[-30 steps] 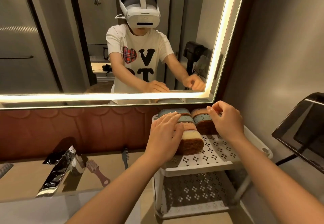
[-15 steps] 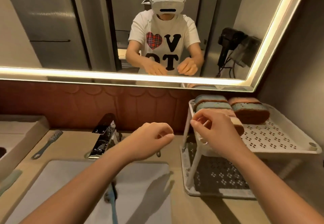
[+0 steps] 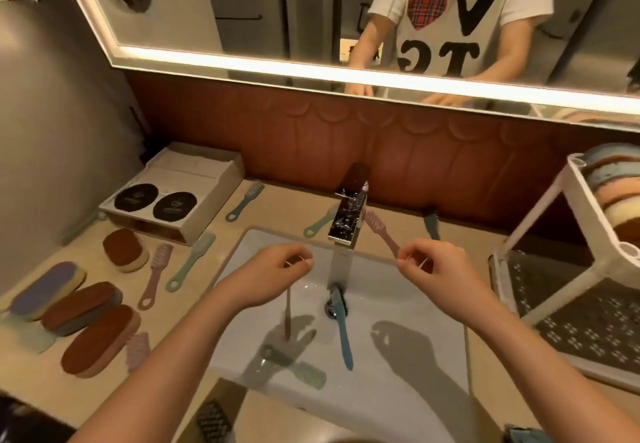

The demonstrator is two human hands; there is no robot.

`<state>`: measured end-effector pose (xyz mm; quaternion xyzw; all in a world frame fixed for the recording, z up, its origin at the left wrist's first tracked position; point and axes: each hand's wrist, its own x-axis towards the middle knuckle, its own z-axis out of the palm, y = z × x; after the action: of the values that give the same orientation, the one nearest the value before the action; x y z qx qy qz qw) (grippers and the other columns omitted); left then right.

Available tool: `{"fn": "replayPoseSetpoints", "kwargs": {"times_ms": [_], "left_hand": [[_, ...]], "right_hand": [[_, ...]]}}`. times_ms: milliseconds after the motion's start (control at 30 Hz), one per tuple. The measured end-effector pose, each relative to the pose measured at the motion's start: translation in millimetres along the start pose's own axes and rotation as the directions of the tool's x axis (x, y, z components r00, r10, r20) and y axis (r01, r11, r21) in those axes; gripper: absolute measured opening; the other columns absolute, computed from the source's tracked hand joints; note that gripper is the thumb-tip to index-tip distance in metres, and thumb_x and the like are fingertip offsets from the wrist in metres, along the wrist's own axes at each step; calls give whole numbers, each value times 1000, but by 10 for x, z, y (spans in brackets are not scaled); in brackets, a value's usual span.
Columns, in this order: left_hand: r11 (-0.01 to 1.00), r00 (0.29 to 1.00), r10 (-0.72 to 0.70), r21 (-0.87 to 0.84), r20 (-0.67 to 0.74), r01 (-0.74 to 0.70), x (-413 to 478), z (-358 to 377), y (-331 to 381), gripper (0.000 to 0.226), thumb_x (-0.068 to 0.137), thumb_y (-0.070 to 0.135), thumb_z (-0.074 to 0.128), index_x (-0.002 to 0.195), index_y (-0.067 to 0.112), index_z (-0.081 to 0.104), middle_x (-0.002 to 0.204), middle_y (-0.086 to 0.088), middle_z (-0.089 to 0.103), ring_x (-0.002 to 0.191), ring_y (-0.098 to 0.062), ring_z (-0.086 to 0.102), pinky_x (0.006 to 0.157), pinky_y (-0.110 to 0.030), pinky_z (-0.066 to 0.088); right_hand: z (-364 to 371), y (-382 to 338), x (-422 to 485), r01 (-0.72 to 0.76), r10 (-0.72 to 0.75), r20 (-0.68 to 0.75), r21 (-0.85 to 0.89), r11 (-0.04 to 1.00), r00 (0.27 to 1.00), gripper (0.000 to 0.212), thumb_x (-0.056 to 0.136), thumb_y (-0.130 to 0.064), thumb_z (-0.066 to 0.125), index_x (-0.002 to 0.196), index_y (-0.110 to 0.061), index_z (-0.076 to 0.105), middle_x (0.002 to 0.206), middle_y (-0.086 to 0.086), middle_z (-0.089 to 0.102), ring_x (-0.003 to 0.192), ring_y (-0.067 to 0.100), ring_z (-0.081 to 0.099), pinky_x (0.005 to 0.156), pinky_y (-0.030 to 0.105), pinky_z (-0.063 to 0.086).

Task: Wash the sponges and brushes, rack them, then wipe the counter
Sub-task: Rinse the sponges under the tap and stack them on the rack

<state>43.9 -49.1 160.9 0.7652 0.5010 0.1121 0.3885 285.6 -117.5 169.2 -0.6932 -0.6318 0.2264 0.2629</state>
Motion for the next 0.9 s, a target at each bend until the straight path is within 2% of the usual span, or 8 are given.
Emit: {"fn": "replayPoseSetpoints", "kwargs": {"times_ms": [133, 233, 333, 433, 533, 600, 733, 900], "left_hand": [[991, 986, -128, -56, -104, 123, -182, -154, -677, 13, 94, 28, 49, 102, 26, 59, 104, 5, 62, 103, -14, 56, 87, -26, 43], [966, 950, -257, -56, -176, 251, -330, -257, -1174, 20, 94, 28, 50, 109, 20, 59, 114, 0, 59, 113, -20, 54, 91, -30, 42], [895, 854, -425, -1, -301, 445, -547, -365, -1685, 38, 92, 33, 52, 126, 17, 53, 135, -4, 47, 122, -25, 48, 97, -33, 41], [816, 769, -481, 105, -421, 568, -765, -428, -2086, 45, 90, 38, 52, 131, 20, 46, 138, -8, 44, 124, -31, 43, 100, -43, 39], [733, 675, -552, 101, -490, 673, -966, -488, -2384, 62, 89, 47, 50, 141, 17, 32, 142, -11, 39, 129, -34, 36, 103, -46, 33], [707, 639, -589, 68, -494, 704, -1084, -529, -2579, 72, 85, 57, 50, 141, 17, 29, 142, -12, 39, 129, -35, 36, 103, -48, 33], [723, 669, -608, 52, -427, 689, -1217, -543, -2804, 82, 80, 55, 60, 144, 16, 26, 141, -14, 39, 127, -35, 38, 99, -46, 38], [789, 697, -562, -38, -445, 613, -1257, -595, -2906, 73, 79, 42, 68, 137, 13, 37, 127, -18, 51, 116, -37, 47, 92, -44, 45]], "right_hand": [[453, -108, 107, -30, 29, 103, 17, 999, 994, 14, 89, -22, 56, 78, -27, 63, 76, -7, 61, 73, 10, 56, 70, 38, 52], [808, -197, 183, -38, 38, 175, -7, 999, 984, 12, 88, -23, 56, 82, -24, 66, 77, -6, 63, 75, 11, 58, 72, 40, 53], [1183, -331, 243, -54, 57, 247, -16, 998, 967, 15, 88, -21, 55, 76, -24, 64, 75, -2, 64, 73, 15, 58, 70, 40, 50], [1484, -425, 272, -69, 73, 290, -22, 997, 954, 24, 86, -19, 55, 65, -29, 56, 69, -4, 62, 70, 16, 57, 67, 36, 47], [1784, -498, 293, -98, 104, 337, -33, 995, 936, 14, 86, -20, 55, 75, -23, 64, 74, -4, 64, 73, 17, 59, 72, 37, 50], [1984, -556, 311, -101, 109, 359, -41, 994, 927, 13, 86, -21, 55, 80, -19, 66, 77, -2, 66, 74, 17, 60, 73, 40, 52], [2230, -646, 327, -112, 114, 387, -29, 993, 915, 14, 87, -20, 54, 80, -15, 66, 74, 0, 67, 71, 19, 61, 71, 41, 50], [2469, -740, 330, -139, 141, 425, -37, 990, 894, 15, 87, -24, 53, 76, -23, 63, 76, 0, 68, 74, 21, 62, 73, 44, 53]]}}
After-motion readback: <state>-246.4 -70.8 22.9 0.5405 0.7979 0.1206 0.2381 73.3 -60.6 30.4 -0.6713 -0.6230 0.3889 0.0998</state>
